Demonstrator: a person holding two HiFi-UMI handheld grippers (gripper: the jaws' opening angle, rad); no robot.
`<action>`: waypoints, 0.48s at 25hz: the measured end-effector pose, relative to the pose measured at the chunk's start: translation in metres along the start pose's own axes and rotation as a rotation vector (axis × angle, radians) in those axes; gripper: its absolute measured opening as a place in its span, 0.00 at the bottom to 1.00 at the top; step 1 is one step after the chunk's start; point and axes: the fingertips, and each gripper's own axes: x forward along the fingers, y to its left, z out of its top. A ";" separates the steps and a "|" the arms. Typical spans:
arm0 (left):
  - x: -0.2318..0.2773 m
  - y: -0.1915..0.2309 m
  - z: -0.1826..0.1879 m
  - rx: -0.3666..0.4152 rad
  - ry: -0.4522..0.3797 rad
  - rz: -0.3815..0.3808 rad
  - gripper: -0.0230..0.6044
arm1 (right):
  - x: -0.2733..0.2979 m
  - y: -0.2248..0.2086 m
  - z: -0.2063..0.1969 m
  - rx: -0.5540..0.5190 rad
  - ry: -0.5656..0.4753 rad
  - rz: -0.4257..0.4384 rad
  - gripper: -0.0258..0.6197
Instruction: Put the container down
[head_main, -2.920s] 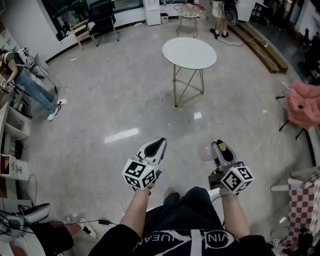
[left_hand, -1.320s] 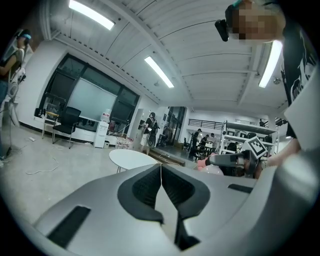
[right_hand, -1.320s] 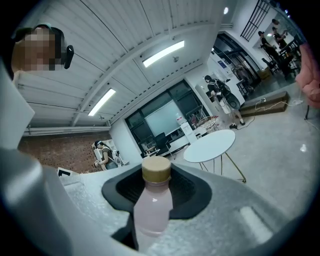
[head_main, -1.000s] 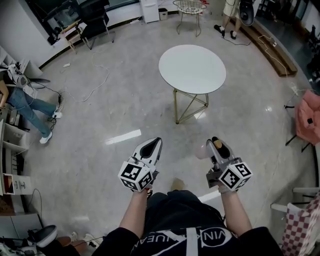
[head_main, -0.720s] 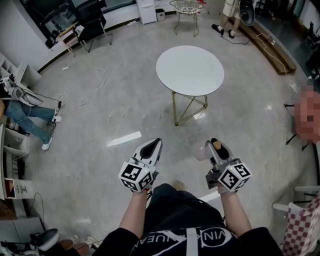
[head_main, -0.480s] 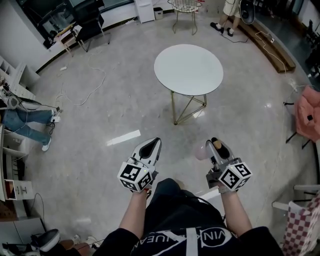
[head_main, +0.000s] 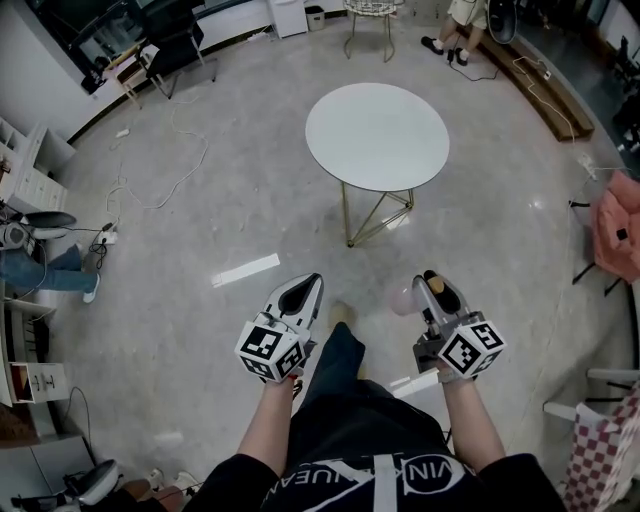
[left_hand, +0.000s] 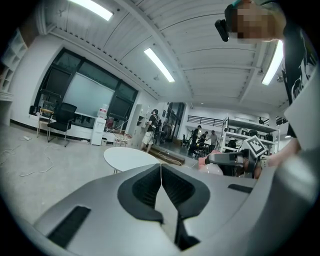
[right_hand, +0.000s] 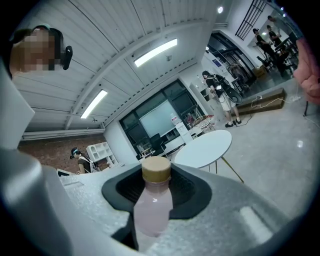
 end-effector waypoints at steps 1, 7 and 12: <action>0.005 0.001 0.001 -0.001 -0.001 -0.004 0.06 | 0.003 -0.003 0.002 0.001 -0.001 -0.004 0.24; 0.040 0.006 0.010 -0.001 0.000 -0.045 0.06 | 0.021 -0.019 0.019 -0.004 -0.007 -0.023 0.24; 0.067 0.020 0.020 -0.005 0.008 -0.067 0.06 | 0.041 -0.031 0.032 -0.004 -0.009 -0.039 0.24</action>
